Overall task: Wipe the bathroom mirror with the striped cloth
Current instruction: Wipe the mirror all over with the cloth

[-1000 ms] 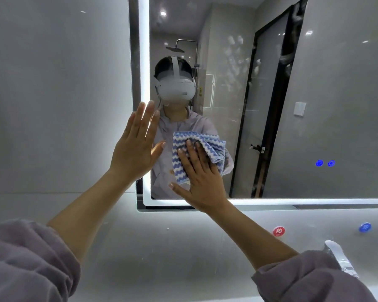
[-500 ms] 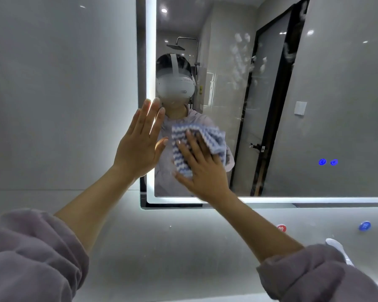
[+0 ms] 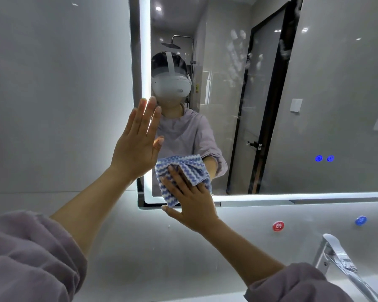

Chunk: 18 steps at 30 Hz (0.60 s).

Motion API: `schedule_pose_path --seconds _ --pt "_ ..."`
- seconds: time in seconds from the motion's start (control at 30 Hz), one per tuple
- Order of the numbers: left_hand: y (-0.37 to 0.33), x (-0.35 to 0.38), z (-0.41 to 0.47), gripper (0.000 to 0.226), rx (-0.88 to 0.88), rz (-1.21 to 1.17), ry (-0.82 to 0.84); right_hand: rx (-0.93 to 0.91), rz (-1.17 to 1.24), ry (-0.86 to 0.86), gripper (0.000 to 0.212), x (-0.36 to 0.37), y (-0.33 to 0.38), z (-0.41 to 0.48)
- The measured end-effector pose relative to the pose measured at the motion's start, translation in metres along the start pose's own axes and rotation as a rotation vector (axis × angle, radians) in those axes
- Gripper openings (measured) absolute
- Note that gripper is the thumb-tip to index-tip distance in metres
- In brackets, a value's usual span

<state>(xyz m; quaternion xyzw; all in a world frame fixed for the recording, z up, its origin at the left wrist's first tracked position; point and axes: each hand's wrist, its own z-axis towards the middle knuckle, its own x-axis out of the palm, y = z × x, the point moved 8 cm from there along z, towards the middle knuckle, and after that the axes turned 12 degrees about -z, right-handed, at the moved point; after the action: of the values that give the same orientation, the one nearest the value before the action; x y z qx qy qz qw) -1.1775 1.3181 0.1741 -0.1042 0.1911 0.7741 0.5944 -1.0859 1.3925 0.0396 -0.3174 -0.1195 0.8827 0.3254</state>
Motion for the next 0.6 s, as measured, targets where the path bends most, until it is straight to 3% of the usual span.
schedule_pose_path --seconds 0.3,0.6 --pt "-0.001 -0.003 0.000 0.064 0.018 -0.018 0.016 -0.078 -0.019 0.055 0.062 -0.005 -0.022 0.012" --pt "-0.005 -0.004 -0.001 0.065 0.001 -0.001 0.052 0.115 -0.107 -0.015 0.061 -0.051 -0.116 0.072"
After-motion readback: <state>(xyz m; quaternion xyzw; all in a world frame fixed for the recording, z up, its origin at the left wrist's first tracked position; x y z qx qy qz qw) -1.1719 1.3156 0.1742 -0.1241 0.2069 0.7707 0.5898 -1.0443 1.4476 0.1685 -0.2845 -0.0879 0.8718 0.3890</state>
